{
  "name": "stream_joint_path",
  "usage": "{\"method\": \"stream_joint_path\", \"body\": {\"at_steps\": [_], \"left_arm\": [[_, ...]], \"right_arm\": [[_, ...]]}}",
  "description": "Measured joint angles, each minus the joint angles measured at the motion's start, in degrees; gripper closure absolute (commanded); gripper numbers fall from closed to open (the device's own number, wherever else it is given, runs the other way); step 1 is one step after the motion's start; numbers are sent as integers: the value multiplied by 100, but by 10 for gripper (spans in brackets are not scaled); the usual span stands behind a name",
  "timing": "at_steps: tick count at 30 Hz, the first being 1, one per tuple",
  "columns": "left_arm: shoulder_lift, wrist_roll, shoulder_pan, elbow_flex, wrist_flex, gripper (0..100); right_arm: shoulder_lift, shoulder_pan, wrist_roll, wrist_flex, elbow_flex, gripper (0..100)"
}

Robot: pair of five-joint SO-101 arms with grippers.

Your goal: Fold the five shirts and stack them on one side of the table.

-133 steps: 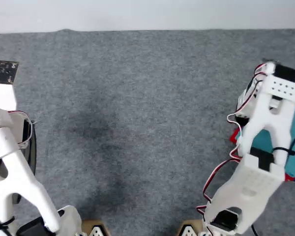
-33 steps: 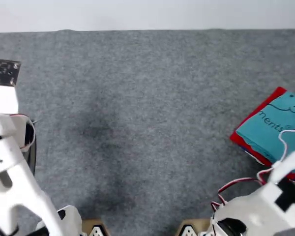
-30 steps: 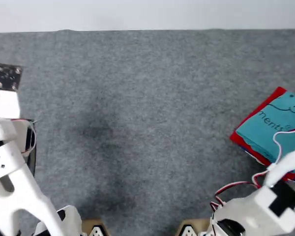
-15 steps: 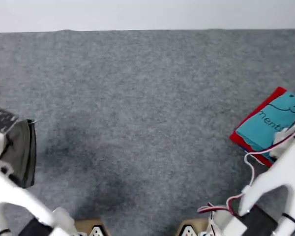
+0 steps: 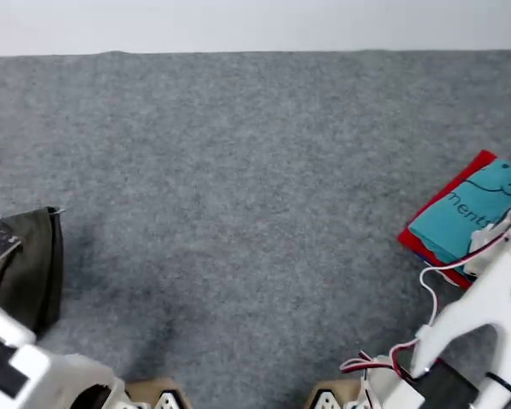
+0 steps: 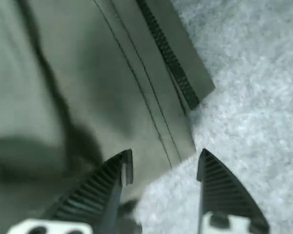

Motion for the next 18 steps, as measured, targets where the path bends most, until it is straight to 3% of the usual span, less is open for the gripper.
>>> {"method": "stream_joint_path", "body": {"at_steps": [3,8,10,18], "left_arm": [[554,0,0,0,-413,813],[976,114,18,-9,-756,1000],[976,132,88,-9,-756,993],[440,176,747,-607,809,995]], "right_arm": [[0,0,0,0,0,990],[0,0,0,0,0,990],[0,0,0,0,0,990],[0,0,0,0,0,990]]}}
